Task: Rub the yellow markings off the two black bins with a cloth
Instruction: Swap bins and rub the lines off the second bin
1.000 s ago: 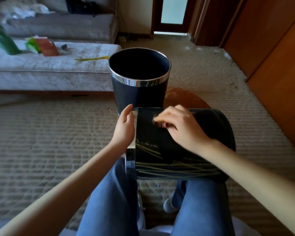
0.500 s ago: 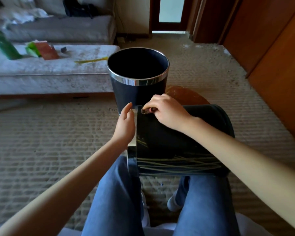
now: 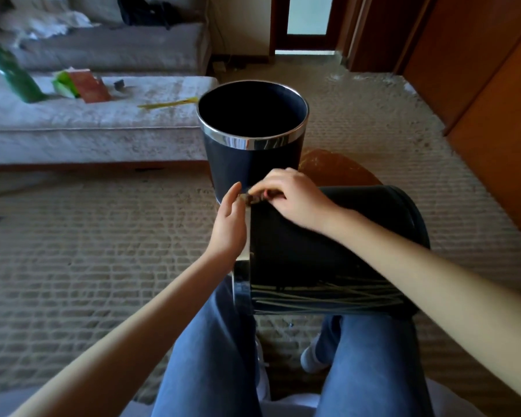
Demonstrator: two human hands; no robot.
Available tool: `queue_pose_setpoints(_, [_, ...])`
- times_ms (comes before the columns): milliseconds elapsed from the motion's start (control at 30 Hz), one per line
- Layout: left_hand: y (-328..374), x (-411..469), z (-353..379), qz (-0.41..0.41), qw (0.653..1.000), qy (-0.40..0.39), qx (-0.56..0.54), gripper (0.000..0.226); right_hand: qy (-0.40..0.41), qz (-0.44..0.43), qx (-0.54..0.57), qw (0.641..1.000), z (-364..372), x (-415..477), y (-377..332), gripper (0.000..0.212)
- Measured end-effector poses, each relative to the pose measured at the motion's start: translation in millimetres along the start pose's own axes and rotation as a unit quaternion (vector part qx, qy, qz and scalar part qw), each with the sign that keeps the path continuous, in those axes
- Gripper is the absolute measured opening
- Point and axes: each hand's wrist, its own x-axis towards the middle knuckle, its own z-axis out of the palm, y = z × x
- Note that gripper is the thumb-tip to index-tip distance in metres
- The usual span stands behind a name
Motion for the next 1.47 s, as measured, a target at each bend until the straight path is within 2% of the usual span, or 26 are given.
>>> queue_pose_setpoints(67, [3,-3,0,0.003,1.0,-0.002,-0.001,0.043,-0.024,0.057,-0.004,0.998,-3,25,5,0.036])
queue_pose_setpoints(133, [5,-1,0,-0.003,1.0,-0.007,-0.013,0.043,-0.015,0.049,-0.021,0.998,1,21,-2,0.038])
queue_pose_setpoints(200, [7,2,-1,-0.011,1.0,-0.004,-0.027,0.044,0.032,-0.015,-0.026,0.999,9,-8,-16,0.042])
queue_pose_setpoints(300, [8,2,-1,-0.021,0.999,-0.004,-0.036,0.049,0.077,-0.085,-0.05,0.992,22,-56,-32,0.035])
queue_pose_setpoints(433, [11,-1,-1,-0.002,1.0,0.003,0.0,0.043,0.038,-0.191,-0.117,0.974,35,-95,-42,0.031])
queue_pose_setpoints(500, [10,1,0,-0.001,1.0,-0.006,0.01,0.044,0.011,-0.215,-0.139,0.967,33,-102,-42,0.033])
queue_pose_setpoints(567, [10,3,-1,-0.005,1.0,-0.007,0.011,0.044,0.032,-0.154,-0.125,0.98,16,-106,-32,0.037])
queue_pose_setpoints(633, [7,5,-3,-0.025,1.0,-0.005,0.009,0.047,0.116,-0.037,-0.114,0.986,-16,-115,-10,0.041])
queue_pose_setpoints(700, [0,4,-5,-0.049,0.999,0.0,0.008,0.055,0.195,0.063,-0.141,0.969,-52,-139,21,0.039])
queue_pose_setpoints(800, [-4,-2,-4,-0.055,0.997,0.016,0.043,0.053,0.207,0.154,-0.157,0.953,-75,-178,52,0.035])
queue_pose_setpoints(934, [3,-4,-3,-0.037,0.998,0.032,0.051,0.062,0.202,0.168,-0.136,0.955,-57,-190,59,0.033])
queue_pose_setpoints(1034, [4,-22,-12,-0.008,0.994,-0.011,0.112,0.052,0.202,0.216,-0.02,0.955,-57,-186,56,0.048])
queue_pose_setpoints(1100, [-5,-42,-25,0.02,0.985,-0.036,0.166,0.045,0.22,0.249,0.042,0.942,-60,-186,60,0.037])
queue_pose_setpoints(1134, [-11,-51,-32,0.029,0.981,-0.047,0.185,0.044,0.222,0.258,0.043,0.939,-61,-185,61,0.034])
queue_pose_setpoints(1300, [-42,-64,-44,0.049,0.979,-0.054,0.188,0.042,0.187,0.346,0.04,0.918,-62,-180,58,0.053])
queue_pose_setpoints(1400, [-47,-64,-40,0.053,0.979,-0.048,0.19,0.05,0.168,0.371,0.018,0.913,-65,-180,58,0.04])
queue_pose_setpoints(1467, [-49,-62,-36,0.046,0.982,-0.051,0.173,0.042,0.17,0.375,0.007,0.911,-68,-177,54,0.028])
